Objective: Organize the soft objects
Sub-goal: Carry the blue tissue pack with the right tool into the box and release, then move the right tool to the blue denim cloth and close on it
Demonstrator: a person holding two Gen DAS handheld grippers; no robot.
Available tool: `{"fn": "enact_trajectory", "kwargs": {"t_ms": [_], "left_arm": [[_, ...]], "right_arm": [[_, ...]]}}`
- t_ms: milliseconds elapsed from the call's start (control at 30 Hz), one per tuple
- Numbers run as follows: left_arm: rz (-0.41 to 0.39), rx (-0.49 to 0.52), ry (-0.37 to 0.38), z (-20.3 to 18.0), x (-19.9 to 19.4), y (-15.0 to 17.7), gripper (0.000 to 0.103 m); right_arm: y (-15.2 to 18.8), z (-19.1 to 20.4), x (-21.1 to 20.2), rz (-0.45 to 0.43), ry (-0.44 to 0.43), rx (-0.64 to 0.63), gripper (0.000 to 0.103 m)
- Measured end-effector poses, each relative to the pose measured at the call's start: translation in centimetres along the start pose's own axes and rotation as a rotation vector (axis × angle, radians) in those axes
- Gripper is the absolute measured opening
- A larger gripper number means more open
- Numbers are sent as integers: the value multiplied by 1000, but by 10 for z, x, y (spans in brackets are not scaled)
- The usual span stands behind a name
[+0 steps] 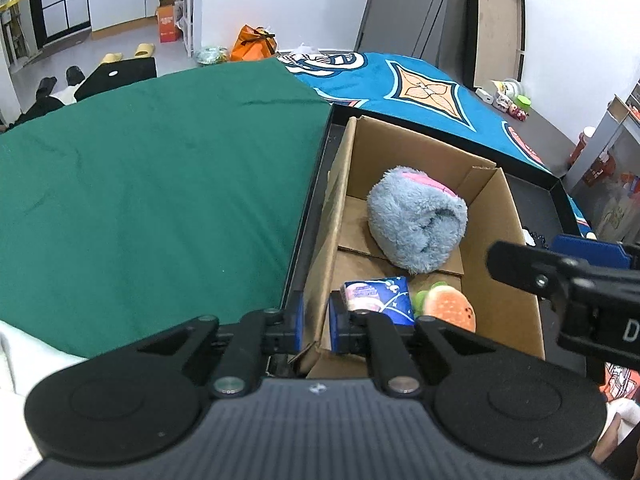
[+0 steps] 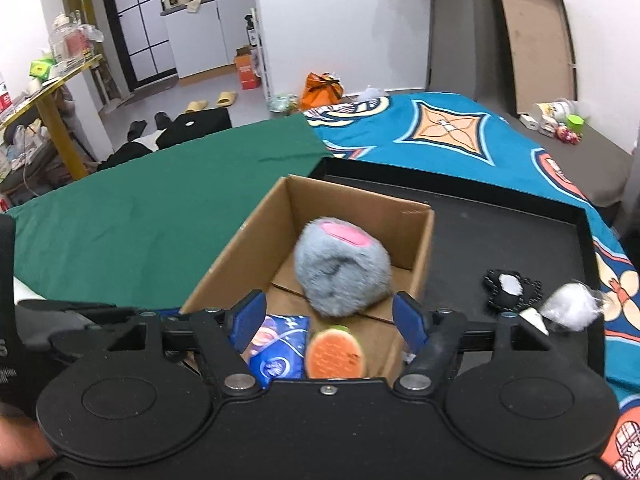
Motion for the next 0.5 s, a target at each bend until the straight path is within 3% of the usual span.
{"fn": "enact_trajectory", "kwargs": {"t_ms": [500], "left_arm": [[2,67,-97,-6,0,-1,16]], "right_arm": [[18,-48,-14,-15,56,41,75]]}}
Point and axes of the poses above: each gripper's, at about its wrist camera, not at the fingertips, and x roughly the way its jaws point, z to its left, y to its underside, the point moved 10 cm from there along x, roughly the way its jaws point, and after that the axes turned 4 degrees about y, right-handed, at the moved point
